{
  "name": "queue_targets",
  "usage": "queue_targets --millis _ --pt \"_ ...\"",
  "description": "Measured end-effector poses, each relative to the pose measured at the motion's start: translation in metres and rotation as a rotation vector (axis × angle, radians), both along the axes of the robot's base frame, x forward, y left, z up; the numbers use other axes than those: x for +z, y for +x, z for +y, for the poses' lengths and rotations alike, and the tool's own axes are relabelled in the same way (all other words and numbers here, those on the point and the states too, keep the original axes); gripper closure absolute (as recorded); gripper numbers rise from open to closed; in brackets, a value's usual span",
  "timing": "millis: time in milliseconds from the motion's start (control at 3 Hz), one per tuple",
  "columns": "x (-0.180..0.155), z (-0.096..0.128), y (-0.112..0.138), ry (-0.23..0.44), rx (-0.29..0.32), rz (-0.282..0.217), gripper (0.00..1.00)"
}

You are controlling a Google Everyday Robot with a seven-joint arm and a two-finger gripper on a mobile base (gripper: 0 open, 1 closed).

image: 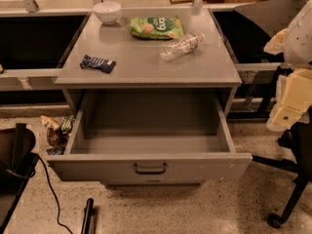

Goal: Place rxbar blueberry into top drawer

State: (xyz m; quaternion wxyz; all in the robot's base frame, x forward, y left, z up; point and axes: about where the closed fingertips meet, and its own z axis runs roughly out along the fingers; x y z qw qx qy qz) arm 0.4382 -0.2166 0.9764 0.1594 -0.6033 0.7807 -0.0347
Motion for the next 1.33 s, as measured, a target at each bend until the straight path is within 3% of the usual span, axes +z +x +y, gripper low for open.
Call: queue_targets --millis 333,667,1000,1333 --pt "0.001 0.001 0.001 0.002 0.001 -0.004 0.00" --pt "0.005 0.026 0.033 0.074 0.012 -0.033 0.00" --pt "0.008 0.066 0.072 0.198 0.009 -0.062 0.00" --pt "0.005 0.098 0.100 0.380 -0.053 -0.080 0.00"
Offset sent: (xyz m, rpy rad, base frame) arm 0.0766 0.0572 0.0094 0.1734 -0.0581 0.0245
